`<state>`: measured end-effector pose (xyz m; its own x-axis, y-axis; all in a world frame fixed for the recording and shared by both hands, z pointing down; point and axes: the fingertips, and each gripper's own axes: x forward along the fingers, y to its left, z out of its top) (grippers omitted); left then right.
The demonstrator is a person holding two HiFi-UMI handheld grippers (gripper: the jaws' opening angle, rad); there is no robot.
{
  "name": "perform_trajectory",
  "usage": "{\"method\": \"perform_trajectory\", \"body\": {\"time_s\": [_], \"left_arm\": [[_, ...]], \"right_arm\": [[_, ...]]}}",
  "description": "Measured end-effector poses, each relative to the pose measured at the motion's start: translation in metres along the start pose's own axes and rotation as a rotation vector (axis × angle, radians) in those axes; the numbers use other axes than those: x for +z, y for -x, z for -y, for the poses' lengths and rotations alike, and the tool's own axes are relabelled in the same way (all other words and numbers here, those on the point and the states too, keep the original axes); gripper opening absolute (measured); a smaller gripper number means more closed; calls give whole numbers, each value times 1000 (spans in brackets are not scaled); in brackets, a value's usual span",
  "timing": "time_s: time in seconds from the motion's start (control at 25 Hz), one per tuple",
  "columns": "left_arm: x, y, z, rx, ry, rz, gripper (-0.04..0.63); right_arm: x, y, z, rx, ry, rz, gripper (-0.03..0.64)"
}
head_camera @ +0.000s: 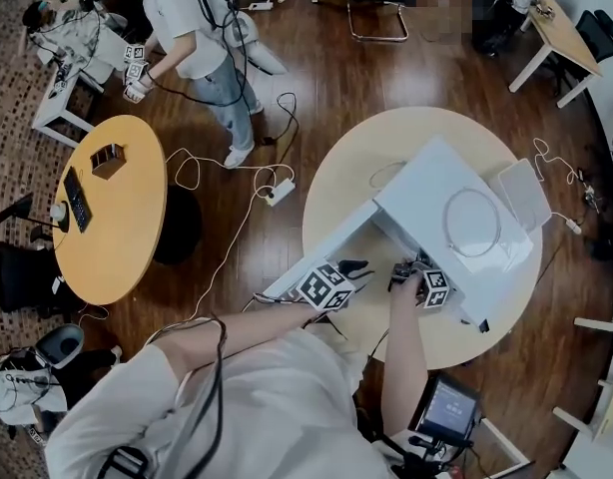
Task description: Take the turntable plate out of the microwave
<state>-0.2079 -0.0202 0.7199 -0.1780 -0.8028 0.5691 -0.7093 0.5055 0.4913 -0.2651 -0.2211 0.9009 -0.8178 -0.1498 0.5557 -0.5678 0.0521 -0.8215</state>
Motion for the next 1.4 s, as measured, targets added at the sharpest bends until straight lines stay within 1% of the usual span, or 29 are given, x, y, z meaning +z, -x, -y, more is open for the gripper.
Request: {"method": "perform_trajectory", "body": {"time_s": [0.08,0.2,0.32,0.4,0.44,0.52,0.64,0.72,0.88,1.04,1.12,1.2,1.4], "left_arm": [[-3,-3,6,-13,11,-3,103],[-6,-11,18,-39,19,-11,103],[0,-8,11,-28,2,-11,103],[1,-4,7,-17,-4,-11,103],[-1,-3,7,-16,-5,-13,103],[-6,-7,10,-21,-8,-17,103],[-12,-16,8,-26,-16,-15,103],[-8,-18,5,-25,-10,-7,103],[4,-23,3,-28,9,5,103],[0,-29,12,-56,11,-9,103],[0,-27,13,-62,16,-8,103],[2,-25,11,-63,22,-3,103],[3,-25,7,-71,40,12,103]], "right_arm": [[-1,0,3,-10,-25,-10,138],[2,-2,13,-28,-54,-8,117],[6,-8,22,-37,-74,2,117],[7,-8,28,-40,-83,6,91],[8,-6,30,-41,-85,7,75],[15,1,34,-41,-68,20,74],[30,1,47,-17,-33,74,74],[26,5,39,-13,-20,94,75],[14,11,19,-48,-25,82,77],[20,18,14,-3,-69,92,102],[20,18,12,29,-106,86,117],[19,13,8,44,-122,64,117],[7,3,4,31,-95,-10,117]]}}
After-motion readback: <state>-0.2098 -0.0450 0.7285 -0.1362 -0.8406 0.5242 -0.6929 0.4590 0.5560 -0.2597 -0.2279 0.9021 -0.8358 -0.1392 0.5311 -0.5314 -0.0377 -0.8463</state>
